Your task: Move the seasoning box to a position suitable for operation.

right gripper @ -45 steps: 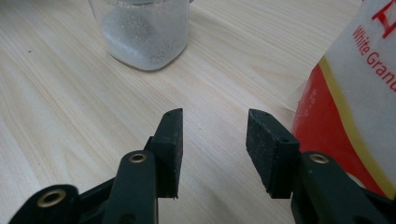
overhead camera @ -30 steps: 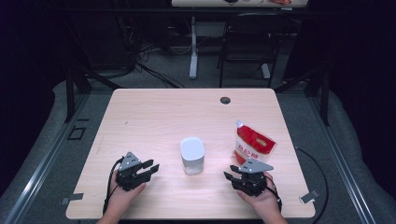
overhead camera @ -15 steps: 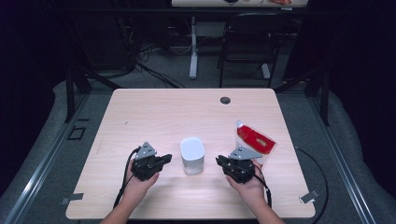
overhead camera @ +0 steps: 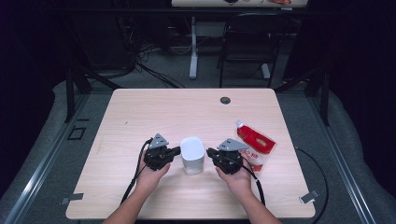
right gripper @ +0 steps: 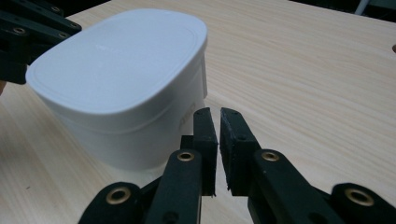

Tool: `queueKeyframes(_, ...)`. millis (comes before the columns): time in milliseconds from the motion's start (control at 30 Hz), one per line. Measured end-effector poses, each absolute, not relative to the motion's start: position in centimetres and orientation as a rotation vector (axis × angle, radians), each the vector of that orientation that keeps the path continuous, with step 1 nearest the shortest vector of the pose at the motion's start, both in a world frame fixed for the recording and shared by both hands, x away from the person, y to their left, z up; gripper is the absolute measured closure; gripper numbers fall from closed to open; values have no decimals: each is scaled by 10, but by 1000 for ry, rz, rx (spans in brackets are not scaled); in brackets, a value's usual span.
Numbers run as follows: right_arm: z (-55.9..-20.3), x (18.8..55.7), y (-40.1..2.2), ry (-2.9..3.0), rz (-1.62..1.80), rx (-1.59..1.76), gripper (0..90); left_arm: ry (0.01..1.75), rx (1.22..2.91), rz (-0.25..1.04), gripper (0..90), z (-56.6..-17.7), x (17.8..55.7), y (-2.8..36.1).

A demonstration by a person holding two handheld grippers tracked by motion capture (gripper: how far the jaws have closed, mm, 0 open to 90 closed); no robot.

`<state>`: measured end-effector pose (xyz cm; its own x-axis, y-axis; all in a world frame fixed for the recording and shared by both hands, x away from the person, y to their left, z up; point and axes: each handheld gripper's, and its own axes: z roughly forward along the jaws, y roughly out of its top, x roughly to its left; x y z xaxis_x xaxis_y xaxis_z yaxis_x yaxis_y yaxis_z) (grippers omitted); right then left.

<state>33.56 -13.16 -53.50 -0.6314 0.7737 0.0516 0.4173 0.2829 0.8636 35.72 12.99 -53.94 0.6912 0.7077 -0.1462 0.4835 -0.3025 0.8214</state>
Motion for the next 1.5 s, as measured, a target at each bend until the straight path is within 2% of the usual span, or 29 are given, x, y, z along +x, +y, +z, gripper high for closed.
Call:
queueKeyframes(267, -536, 344, -124, 2194, 1322, 1083, 900, 908, 1958, 285, 900, -539, 360, 130)
queueKeyframes(833, -537, 340, -119, 2278, 1337, 1003, 900, 878, 2006, 285, 900, -528, 344, 138)
queueKeyframes(1367, -535, 323, -110, 2423, 1373, 893, 894, 863, 2011, 232, 900, -525, 302, 156)
queueKeyframes(1500, -534, 320, -109, 2447, 1373, 872, 868, 865, 2018, 227, 900, -525, 295, 157)
